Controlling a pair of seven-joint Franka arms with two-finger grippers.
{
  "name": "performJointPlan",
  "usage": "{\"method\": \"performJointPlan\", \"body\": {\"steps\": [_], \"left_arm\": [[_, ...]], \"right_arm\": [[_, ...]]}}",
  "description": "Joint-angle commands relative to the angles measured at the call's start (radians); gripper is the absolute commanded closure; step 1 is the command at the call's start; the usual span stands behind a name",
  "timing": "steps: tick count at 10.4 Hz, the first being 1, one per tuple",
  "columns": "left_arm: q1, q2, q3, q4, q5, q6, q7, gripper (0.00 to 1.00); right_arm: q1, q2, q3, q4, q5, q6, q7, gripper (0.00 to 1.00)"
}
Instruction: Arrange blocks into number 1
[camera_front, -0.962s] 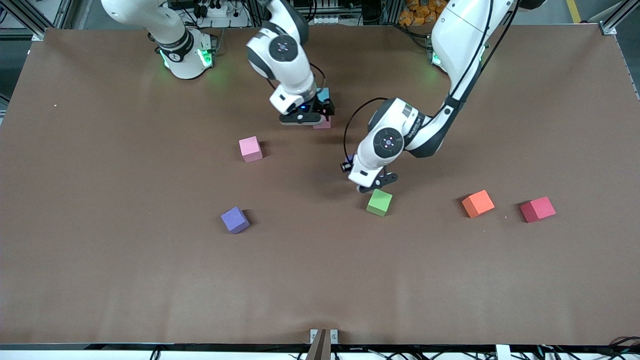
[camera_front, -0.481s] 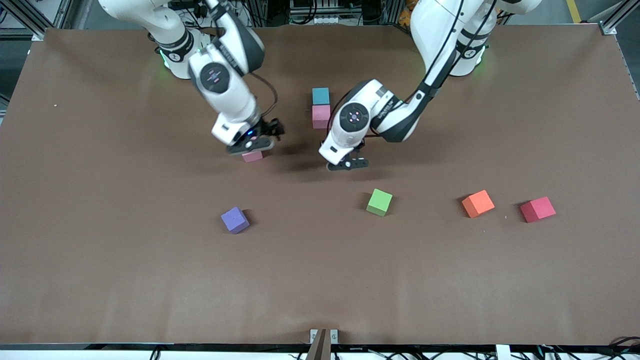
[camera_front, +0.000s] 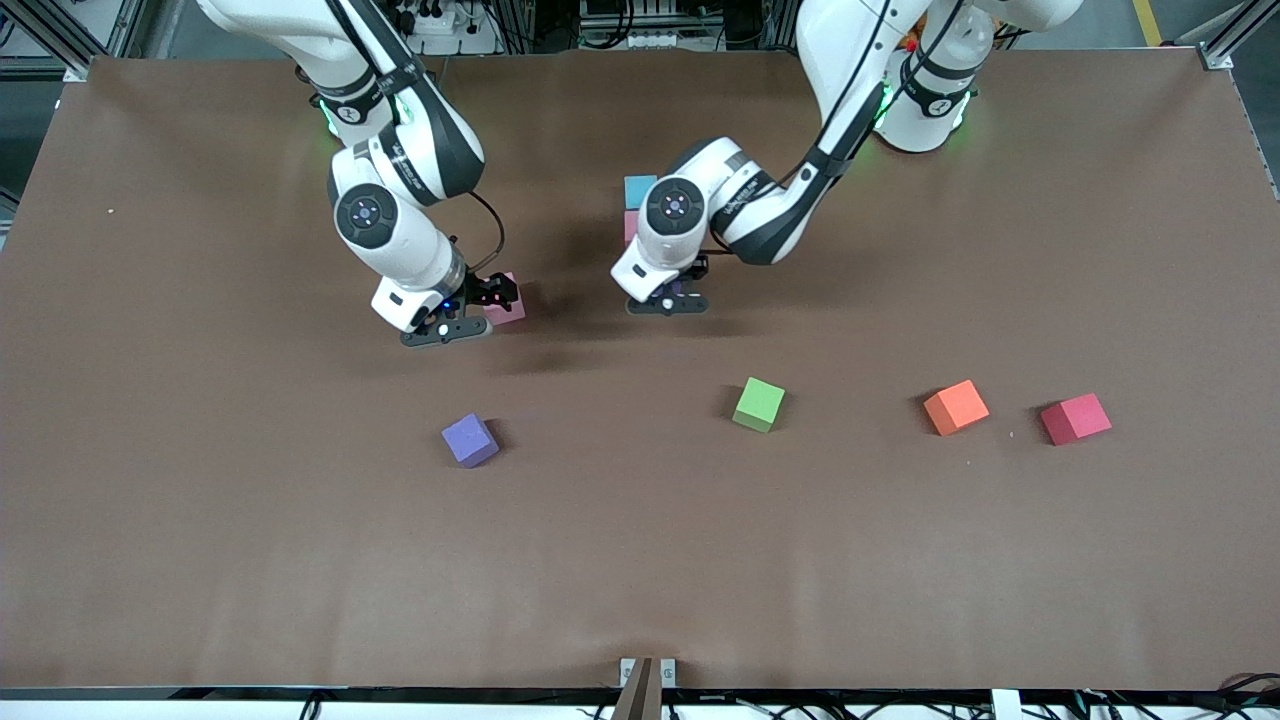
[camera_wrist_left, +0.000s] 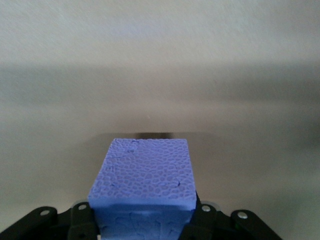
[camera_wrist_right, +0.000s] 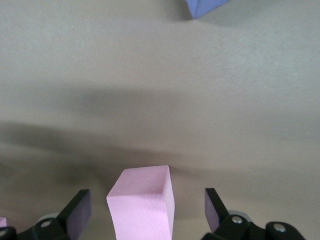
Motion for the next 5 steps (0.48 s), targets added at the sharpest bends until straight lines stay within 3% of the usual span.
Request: {"method": "performJointPlan", "body": {"steps": [1, 5], "left_arm": [[-0.026, -0.003, 0.011, -0.004, 0.009, -0.007, 0.006, 1.00], [-0.054, 0.029, 0.020, 0.024, 0.002, -0.002, 0.006, 1.00]], "right_arm": [[0.007, 0.050, 0.008, -0.004, 0.006, 0.044, -0.003, 0.00], [0.032, 0.070, 0.008, -0.006, 0.006, 0.042, -0.043, 0.00]]}}
